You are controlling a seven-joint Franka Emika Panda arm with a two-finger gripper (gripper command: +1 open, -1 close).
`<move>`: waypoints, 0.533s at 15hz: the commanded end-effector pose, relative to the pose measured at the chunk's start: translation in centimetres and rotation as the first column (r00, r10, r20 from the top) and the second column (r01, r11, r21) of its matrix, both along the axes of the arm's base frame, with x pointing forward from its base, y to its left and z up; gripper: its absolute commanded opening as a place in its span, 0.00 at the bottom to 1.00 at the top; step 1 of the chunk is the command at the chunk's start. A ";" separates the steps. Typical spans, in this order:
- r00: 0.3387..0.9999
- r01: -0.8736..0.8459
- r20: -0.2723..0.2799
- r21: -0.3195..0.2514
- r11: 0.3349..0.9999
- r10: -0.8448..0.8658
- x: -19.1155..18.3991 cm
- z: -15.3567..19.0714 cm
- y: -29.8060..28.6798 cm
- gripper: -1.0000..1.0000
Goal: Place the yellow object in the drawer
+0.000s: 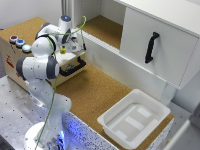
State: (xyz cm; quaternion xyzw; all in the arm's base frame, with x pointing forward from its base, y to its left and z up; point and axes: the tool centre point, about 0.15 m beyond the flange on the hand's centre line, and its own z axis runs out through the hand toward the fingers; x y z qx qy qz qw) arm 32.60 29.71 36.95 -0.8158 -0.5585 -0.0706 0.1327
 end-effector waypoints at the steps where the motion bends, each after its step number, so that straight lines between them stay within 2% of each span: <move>1: 0.991 -0.130 0.032 0.002 0.991 0.130 -1.5 -2.8 1.7 0.00; 3: 0.990 -0.136 0.037 -0.028 0.990 0.137 -0.9 -3.6 1.5 0.00; 6: 0.988 -0.137 0.066 -0.027 0.990 0.139 -0.6 -3.5 1.5 0.00; 7: 0.988 -0.133 0.077 -0.029 0.991 0.135 -0.6 -3.2 1.4 1.00; 8: 0.988 -0.126 0.088 -0.026 0.992 0.128 -0.7 -2.9 1.2 1.00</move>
